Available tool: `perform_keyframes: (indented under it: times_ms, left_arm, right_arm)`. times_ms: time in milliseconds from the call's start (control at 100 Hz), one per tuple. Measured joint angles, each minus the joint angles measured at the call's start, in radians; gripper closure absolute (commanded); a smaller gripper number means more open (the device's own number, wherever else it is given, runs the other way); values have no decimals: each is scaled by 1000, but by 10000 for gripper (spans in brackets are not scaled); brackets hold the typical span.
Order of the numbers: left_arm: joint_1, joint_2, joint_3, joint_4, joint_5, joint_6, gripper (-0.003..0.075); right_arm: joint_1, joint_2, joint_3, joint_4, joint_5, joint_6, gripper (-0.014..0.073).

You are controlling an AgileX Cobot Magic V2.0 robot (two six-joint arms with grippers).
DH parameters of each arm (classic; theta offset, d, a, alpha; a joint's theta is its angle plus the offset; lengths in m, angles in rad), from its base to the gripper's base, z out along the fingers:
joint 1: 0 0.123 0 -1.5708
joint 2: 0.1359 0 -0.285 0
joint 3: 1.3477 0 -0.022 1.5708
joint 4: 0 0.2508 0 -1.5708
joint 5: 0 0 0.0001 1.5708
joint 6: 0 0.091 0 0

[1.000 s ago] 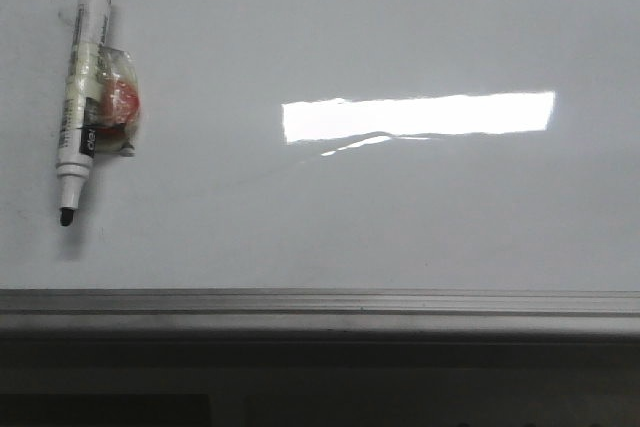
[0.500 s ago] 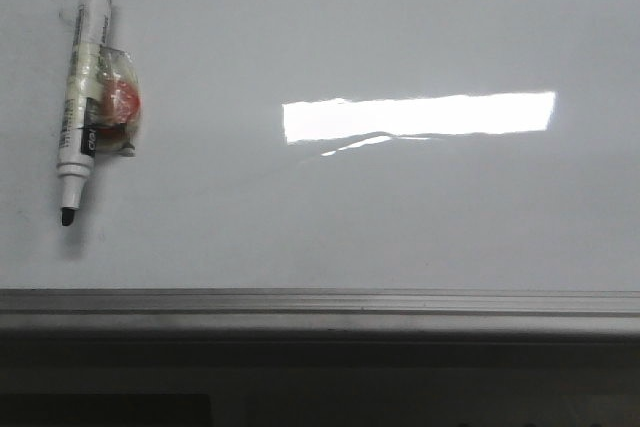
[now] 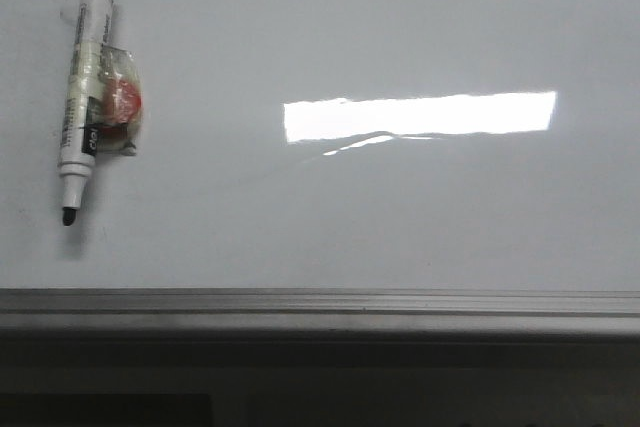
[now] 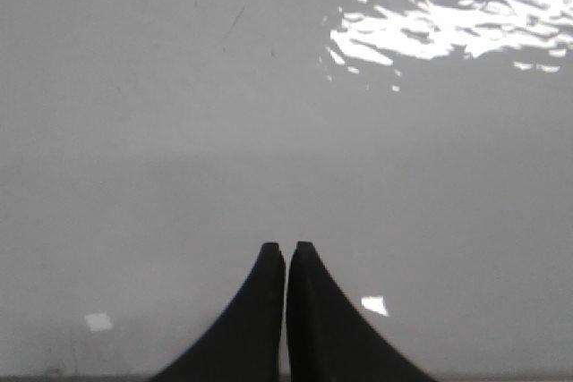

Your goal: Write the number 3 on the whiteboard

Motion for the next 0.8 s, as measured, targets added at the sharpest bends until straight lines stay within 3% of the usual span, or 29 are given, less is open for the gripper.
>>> perform_keyframes:
  times_ms: [250,520,740,800]
  left_arm:
    - [2,0,0,-12,-85,0,741]
    - [2,61,-120,-14,-4,0,741]
    - [2,98,-203,-16,8,0,738]
    - [2,98,-205,-16,34,0,695]
  right_arm:
    - [0,0,0,97,-18,0,659]
    - [0,144,-129,186,145,0,659]
    - [0,219,-212,198,104,4,659]
    - [0,222,-210,198,104,4,659]
